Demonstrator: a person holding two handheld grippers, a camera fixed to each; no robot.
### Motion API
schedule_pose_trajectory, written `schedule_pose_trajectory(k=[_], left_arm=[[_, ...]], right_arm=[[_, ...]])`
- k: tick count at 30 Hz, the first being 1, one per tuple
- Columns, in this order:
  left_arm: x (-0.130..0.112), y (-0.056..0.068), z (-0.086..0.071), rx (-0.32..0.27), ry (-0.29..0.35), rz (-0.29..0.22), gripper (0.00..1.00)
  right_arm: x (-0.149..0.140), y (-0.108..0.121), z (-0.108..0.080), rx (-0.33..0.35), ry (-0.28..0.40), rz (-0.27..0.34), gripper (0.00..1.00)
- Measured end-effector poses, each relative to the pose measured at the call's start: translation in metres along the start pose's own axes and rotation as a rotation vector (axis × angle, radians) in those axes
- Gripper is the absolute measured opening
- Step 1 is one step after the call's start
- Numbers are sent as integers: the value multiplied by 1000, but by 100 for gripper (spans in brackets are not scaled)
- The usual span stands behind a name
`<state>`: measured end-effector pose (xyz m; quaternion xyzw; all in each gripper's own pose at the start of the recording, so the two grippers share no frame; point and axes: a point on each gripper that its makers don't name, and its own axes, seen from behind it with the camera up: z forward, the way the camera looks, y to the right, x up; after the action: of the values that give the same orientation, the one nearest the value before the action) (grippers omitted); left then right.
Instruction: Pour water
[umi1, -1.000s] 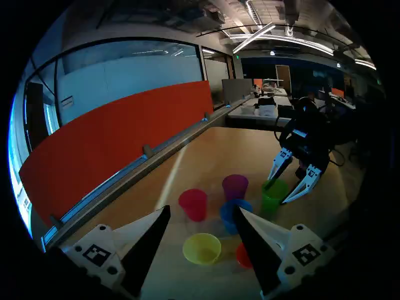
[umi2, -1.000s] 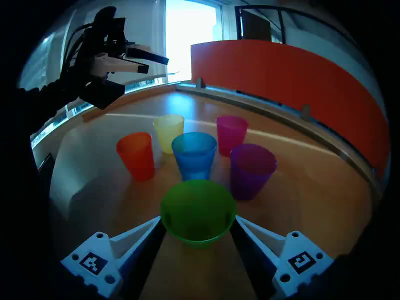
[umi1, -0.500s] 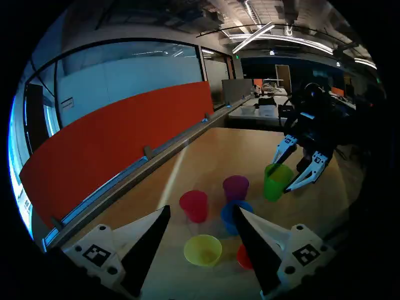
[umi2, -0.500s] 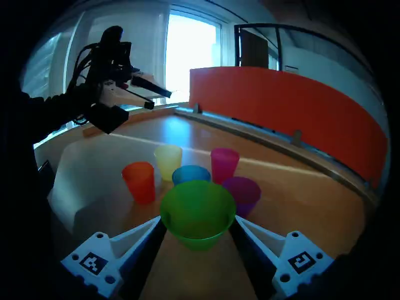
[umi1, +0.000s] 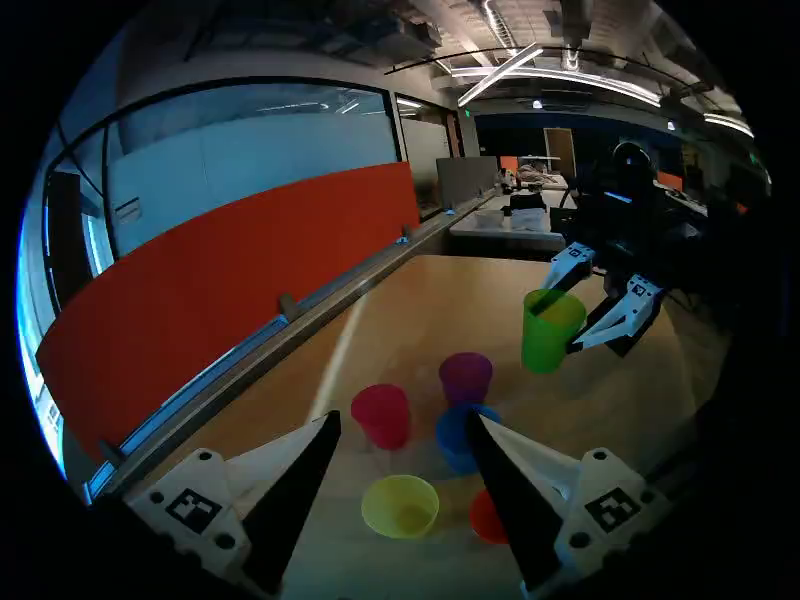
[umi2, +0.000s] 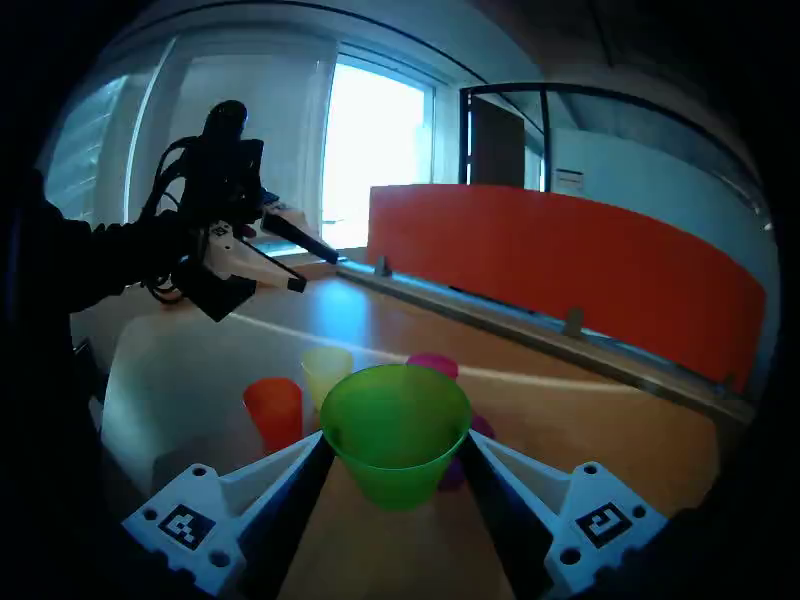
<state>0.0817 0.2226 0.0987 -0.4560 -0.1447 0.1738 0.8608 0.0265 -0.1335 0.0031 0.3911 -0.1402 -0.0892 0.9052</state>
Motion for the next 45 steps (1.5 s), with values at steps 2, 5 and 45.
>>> schedule_pose_trajectory(k=[2,5,45], left_arm=[[0,0,1,-1,1,-2,91],[1,-1,2,-3,3,-5,91],[-14,25,33,-167,-123,76,91]], right_arm=[[4,1,0,-6,21,0,89],[8,0,-1,-11,50,6,90],[49,16,-2,-74,195,10,90]])
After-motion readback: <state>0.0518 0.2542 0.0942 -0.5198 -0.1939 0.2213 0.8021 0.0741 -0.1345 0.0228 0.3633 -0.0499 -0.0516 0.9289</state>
